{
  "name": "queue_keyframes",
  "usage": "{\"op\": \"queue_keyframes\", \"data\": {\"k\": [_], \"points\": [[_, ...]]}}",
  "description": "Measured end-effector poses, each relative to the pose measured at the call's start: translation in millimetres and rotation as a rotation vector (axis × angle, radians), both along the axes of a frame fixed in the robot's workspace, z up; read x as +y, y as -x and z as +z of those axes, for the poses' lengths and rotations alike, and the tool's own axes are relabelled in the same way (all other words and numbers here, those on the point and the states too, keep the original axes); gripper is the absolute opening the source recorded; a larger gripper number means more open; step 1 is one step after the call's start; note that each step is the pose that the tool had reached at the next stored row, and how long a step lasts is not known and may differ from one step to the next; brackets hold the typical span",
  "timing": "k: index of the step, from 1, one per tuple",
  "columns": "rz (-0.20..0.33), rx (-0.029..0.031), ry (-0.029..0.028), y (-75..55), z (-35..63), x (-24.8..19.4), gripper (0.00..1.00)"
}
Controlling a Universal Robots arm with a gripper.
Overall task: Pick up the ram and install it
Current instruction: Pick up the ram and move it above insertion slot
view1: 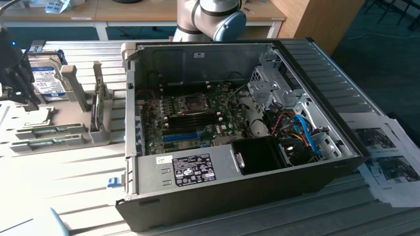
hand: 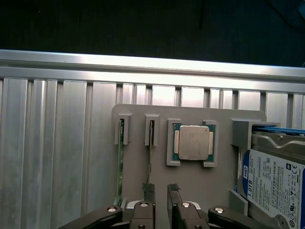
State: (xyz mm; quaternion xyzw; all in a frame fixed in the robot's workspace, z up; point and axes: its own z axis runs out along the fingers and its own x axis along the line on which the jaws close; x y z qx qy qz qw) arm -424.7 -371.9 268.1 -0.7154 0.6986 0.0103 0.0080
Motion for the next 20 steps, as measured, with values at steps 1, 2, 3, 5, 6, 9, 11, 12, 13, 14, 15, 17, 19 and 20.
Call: {"op": "queue_keyframes", "data": {"k": [1, 2, 3, 5, 6, 9, 11, 12, 13, 14, 15, 17, 19, 20], "points": [[0.000, -0.0001, 0.0000, 0.0, 0.0, 0.0, 0.25], [0.000, -0.0001, 0.0000, 0.0, 0.0, 0.0, 0.25], [0.000, 0.0000, 0.0000, 0.0, 0.0, 0.0, 0.25], [0.000, 0.0000, 0.0000, 0.0, 0.0, 0.0, 0.25], [0.000, -0.0001, 0.0000, 0.0, 0.0, 0.0, 0.25], [0.000, -0.0002, -0.0001, 0.0, -0.1, -0.3, 0.25], [0.000, -0.0002, 0.0000, 0.0, -0.1, -1.9, 0.25], [0.000, -0.0001, 0.0000, 0.0, 0.0, -3.1, 0.25], [0.000, -0.0001, 0.0000, 0.0, -0.1, -4.2, 0.25], [0.000, -0.0001, 0.0000, 0.0, 0.0, -5.3, 0.25], [0.000, 0.0000, 0.0000, 0.0, 0.0, -6.2, 0.25], [0.000, -0.0001, 0.0001, 0.0, 0.0, -8.0, 0.25], [0.000, -0.0001, 0.0000, 0.0, 0.0, -9.6, 0.25], [0.000, -0.0002, 0.0000, 0.0, -0.1, -10.4, 0.25]]}}
